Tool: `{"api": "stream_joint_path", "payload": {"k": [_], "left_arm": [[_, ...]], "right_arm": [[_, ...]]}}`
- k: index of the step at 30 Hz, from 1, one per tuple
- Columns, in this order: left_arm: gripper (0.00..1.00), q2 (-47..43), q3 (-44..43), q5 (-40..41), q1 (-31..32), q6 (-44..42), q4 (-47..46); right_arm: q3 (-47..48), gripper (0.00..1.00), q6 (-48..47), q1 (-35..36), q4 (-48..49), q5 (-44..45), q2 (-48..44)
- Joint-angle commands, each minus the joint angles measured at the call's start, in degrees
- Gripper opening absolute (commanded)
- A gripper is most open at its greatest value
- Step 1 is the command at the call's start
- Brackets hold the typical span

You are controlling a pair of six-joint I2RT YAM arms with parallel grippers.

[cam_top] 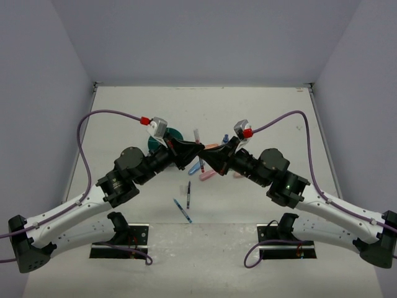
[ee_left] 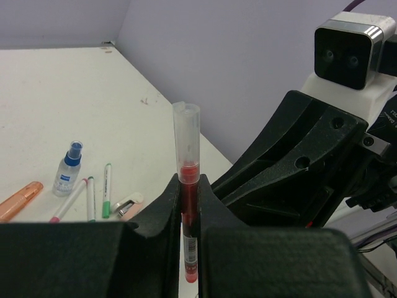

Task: Sort the stationery into containers
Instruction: Close the pen cap on the pen.

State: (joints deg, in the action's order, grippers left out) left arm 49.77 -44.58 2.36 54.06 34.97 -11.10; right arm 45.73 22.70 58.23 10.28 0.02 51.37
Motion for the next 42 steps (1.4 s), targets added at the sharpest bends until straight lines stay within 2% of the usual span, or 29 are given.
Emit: {"api": "stream_joint_path", "payload": {"k": [1, 8, 13, 15, 16, 18, 21, 23, 32, 38, 42], "left_arm": [[0.00, -1.74, -2.38, -1.49, -0.36, -5.04, -1.27], [0.00, -2.22, -3.50, -7.19, -0.36, -7.98, -3.39], [0.00, -2.22, -3.41, -7.90, -0.28, -8.07, -4.01], [0.01, -2.50, -3.69, -8.66, -0.36, -9.04, -3.70], [0.19, -2.64, -3.90, -8.38, -0.36, -9.19, -3.07], [0.42, -2.86, -4.51, -7.78, -0.36, -10.00, -1.66], [0.65, -3.25, -5.68, -5.60, -0.35, -10.85, 1.36], [0.70, -3.48, -7.35, -3.78, -0.36, -11.06, 2.73], [0.69, -2.36, -13.72, 1.70, -0.36, -12.63, 6.30], [0.58, -0.31, -15.59, 2.06, -0.31, -12.68, 7.11], [0.56, -0.17, -14.61, 1.83, -0.36, -12.19, 5.65]], "right_arm": [[2.85, 0.26, -0.53, 0.21, 2.51, -4.22, 1.47], [4.53, 0.27, 2.53, 0.21, 4.22, -9.59, 6.01], [5.68, 0.03, 3.23, 0.21, 5.35, -10.74, 7.26], [5.68, 0.00, 2.87, 0.21, 5.45, -10.66, 7.08], [5.68, 0.00, 2.73, 0.21, 5.45, -10.73, 7.08], [5.64, 0.00, 2.30, 0.19, 5.05, -10.52, 6.79], [5.33, 0.00, 1.26, 0.13, 4.46, -9.64, 6.40], [5.38, 0.00, 0.57, 0.19, 3.71, -9.62, 6.27], [4.82, 0.00, -0.30, 0.20, 3.33, -10.49, 5.69], [5.28, 0.00, -0.41, 0.30, 2.78, -11.04, 5.69], [5.14, 0.00, -0.46, 0.23, 3.01, -10.72, 5.41]]}}
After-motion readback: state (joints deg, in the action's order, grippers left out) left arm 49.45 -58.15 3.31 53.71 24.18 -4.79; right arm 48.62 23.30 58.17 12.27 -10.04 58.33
